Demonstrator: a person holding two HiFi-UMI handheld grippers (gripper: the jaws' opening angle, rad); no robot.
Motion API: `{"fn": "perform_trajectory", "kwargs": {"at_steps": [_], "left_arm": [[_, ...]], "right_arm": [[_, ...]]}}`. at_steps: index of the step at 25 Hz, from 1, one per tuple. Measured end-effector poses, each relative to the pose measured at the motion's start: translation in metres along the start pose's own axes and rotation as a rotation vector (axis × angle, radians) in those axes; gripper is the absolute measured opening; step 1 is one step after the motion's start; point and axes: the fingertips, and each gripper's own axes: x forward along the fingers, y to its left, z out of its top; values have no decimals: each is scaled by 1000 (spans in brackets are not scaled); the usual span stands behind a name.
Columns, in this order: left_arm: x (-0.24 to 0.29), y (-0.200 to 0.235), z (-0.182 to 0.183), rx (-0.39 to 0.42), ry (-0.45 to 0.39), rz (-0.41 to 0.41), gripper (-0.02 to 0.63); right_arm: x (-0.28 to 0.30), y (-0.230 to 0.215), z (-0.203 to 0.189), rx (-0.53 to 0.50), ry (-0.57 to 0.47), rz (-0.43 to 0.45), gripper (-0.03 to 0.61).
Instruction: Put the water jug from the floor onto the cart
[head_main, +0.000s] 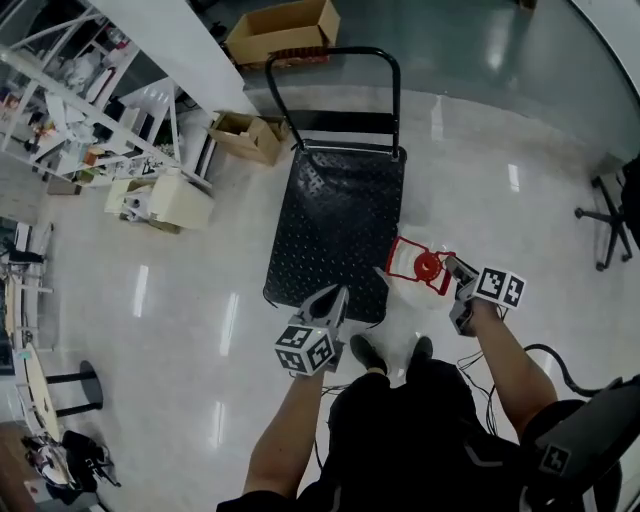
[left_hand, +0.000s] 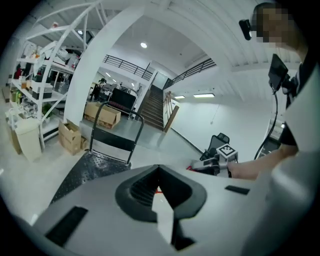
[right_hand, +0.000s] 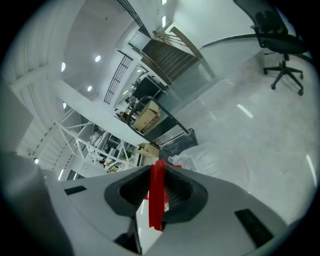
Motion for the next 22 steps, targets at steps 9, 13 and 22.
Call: {"fn": "perform_trajectory", "kwargs": {"at_steps": [9, 13, 22], "left_arm": [[-92, 80, 31, 26, -104, 76, 0], [-120, 109, 41, -3, -150, 139, 0], [-168, 155, 30, -103, -193, 297, -1]], "right_arm": [[88, 133, -21, -123, 76, 56, 81], [133, 193, -40, -158, 138, 109, 81], [224, 274, -117, -259, 352, 189, 81]]}}
